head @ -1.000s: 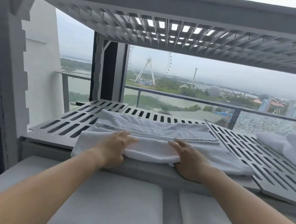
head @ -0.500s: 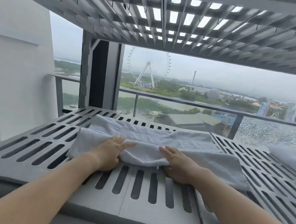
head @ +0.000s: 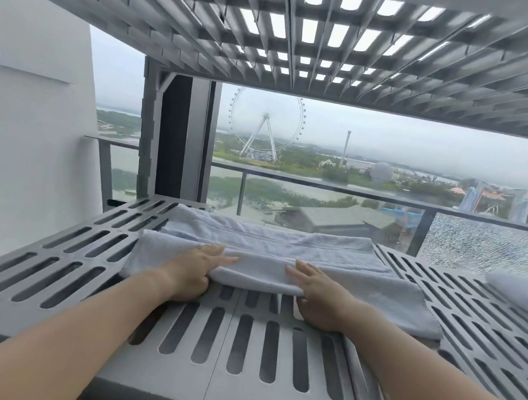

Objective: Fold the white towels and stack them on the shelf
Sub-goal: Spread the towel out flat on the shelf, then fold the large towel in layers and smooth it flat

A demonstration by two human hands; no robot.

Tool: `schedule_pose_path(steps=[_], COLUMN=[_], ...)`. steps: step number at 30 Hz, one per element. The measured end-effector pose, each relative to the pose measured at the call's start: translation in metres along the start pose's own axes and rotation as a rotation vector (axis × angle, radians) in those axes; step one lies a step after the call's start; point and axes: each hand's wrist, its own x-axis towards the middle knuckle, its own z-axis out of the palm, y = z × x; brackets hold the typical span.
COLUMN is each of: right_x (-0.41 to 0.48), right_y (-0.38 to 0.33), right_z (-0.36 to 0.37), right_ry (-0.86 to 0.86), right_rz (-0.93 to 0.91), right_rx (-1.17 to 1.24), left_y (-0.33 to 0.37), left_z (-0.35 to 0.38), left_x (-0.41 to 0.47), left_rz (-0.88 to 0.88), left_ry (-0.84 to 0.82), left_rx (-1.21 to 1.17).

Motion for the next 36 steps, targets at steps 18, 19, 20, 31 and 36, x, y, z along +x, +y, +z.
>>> schedule_pose_path(steps=[18, 19, 20, 31, 36], right_x=[-0.104, -0.104, -0.102, -0.037, -0.013], right_y=[-0.050, -0.050, -0.050, -0.023, -0.002], right_z=[0.008, 0.007, 0.005, 0.003, -0.012], right_ry=[0.014, -0.002, -0.017, 0.186, 0.272], right_rz=[0.027, 0.024, 0.021, 0.013, -0.081], right_rx=[0.112, 0.139, 0.169, 0.135, 0.013], left_y=[0.017, 0.017, 0.018, 0.017, 0.012], left_z=[-0.002, -0.001, -0.001, -0.005, -0.009], left_x=[-0.103, -0.103, -0.102, -0.048, -0.009], left_rz=[0.008, 0.016, 0.022, 0.049, 0.094], left_ry=[-0.159, -0.160, -0.152, -0.017, 0.272], left_rx=[-0.088, -0.071, -0.073, -0.049, 0.084])
